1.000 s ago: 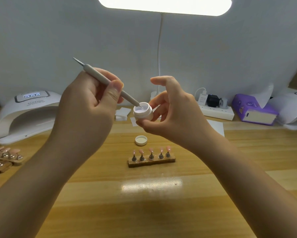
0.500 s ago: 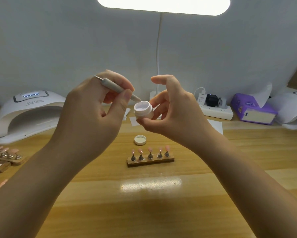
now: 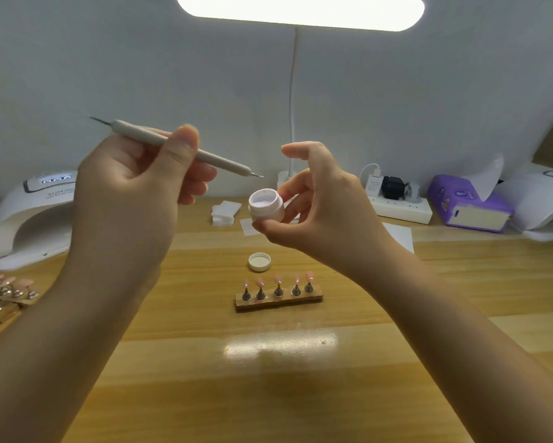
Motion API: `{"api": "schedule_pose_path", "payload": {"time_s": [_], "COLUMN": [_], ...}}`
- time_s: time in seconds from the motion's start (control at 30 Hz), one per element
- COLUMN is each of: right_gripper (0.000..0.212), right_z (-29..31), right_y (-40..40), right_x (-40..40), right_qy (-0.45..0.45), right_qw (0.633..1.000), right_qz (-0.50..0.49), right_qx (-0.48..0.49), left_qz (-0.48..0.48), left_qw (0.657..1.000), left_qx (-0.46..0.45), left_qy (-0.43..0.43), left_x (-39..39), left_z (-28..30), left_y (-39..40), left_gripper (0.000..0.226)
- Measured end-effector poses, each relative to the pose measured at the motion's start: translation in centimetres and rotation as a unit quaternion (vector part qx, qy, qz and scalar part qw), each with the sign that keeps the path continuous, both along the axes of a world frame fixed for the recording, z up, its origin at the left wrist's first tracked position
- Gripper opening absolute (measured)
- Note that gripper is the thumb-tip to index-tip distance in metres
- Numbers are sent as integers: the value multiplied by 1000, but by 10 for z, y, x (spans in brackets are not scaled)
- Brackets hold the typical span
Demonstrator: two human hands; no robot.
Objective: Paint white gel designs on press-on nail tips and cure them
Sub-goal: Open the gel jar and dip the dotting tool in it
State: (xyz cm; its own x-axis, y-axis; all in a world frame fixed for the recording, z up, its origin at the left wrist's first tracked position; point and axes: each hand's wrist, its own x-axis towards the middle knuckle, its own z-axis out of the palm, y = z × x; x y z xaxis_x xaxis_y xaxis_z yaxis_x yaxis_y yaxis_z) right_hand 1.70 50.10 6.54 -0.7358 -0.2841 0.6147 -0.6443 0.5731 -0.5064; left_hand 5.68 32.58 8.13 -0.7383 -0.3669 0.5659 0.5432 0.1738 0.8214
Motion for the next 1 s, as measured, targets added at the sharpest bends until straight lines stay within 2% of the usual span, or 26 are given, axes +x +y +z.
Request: {"api": "schedule_pose_path", "payload": {"time_s": [0.13, 0.27, 0.47, 0.63, 1.0], "right_gripper": [84, 85, 85, 85, 80], "right_z": [1, 2, 2, 1, -14], "right_y": [-1, -1, 0, 2, 11], "right_x": [1, 1, 1, -2, -18], "right_qy": [-1, 3, 4, 6, -7], "right_qw": [1000, 1000, 1000, 1000, 999], "right_qz": [2, 1, 0, -7, -34], "right_qx": [-8, -13, -16, -17, -11], "left_qz": [-67, -123, -186, -200, -229], "left_qw": [979, 949, 937, 936, 923], "left_qx": [168, 246, 252, 253, 279], "left_qy": [-96, -157, -157, -141, -132], "left_x": [-8, -10, -11, -10, -9], "left_z": [3, 5, 6, 9, 7], "left_y": [-5, -5, -4, -5, -7], "left_gripper": [22, 23, 25, 20, 25]}}
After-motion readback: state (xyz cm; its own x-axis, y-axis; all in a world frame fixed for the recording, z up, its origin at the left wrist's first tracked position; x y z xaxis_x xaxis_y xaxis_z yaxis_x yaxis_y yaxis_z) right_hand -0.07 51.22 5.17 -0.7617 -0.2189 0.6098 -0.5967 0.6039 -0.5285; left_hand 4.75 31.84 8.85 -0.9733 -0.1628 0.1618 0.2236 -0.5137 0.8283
